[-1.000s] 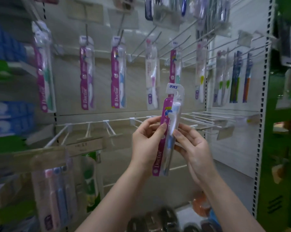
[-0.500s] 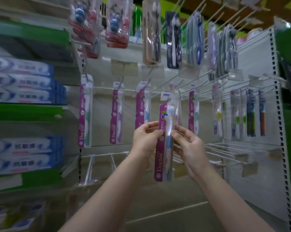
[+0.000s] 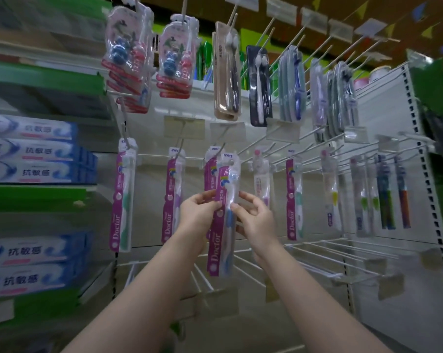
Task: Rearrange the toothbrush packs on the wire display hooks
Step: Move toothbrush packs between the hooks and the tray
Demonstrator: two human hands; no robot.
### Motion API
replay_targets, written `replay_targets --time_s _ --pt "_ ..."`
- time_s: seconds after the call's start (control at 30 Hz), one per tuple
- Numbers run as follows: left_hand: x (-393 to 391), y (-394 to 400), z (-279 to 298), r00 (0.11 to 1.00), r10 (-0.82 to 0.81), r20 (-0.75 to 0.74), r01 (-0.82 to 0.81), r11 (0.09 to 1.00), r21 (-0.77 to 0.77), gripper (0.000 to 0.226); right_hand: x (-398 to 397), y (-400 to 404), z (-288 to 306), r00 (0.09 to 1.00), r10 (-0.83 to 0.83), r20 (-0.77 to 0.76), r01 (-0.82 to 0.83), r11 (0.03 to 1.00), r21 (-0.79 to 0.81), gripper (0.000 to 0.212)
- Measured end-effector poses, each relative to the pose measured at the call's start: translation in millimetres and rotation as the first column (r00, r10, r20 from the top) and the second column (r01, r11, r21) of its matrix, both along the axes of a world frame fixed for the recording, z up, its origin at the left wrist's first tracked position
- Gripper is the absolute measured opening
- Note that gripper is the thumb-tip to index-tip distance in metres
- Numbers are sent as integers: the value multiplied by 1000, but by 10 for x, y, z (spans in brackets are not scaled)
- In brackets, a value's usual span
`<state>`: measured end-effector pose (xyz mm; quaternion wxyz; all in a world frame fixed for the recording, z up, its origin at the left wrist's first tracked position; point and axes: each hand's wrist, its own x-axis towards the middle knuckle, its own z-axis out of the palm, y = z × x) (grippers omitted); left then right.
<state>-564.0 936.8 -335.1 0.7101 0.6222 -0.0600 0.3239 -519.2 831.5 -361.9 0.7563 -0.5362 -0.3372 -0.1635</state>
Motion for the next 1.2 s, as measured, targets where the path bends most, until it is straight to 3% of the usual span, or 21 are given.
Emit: replay_targets --time_s 0.2,0.4,0.5,0.67,0.97,1.2 --pt "220 -42 189 997 43 -59 -40 998 40 22 212 -8 147 999 5 -46 -3 1000 22 33" --pt "375 -107 399 995 86 -43 -86 996 -18 25 520 89 427 993 -55 -105 52 998 -28 33" --pt "384 -112 458 992 118 -38 -118 993 -10 27 661 186 507 992 -83 -99 79 996 -47 22" --pt "398 -105 488 990 140 -22 -141 990 -10 31 715 193 578 996 -34 -88 26 996 -85 38" --pt "446 -80 493 984 175 -17 -175 985 4 42 646 153 716 993 -114 28 117 983 -138 33" --pt "386 -16 369 981 195 -17 -196 981 -13 38 656 189 588 999 -32 10 33 978 -204 36"
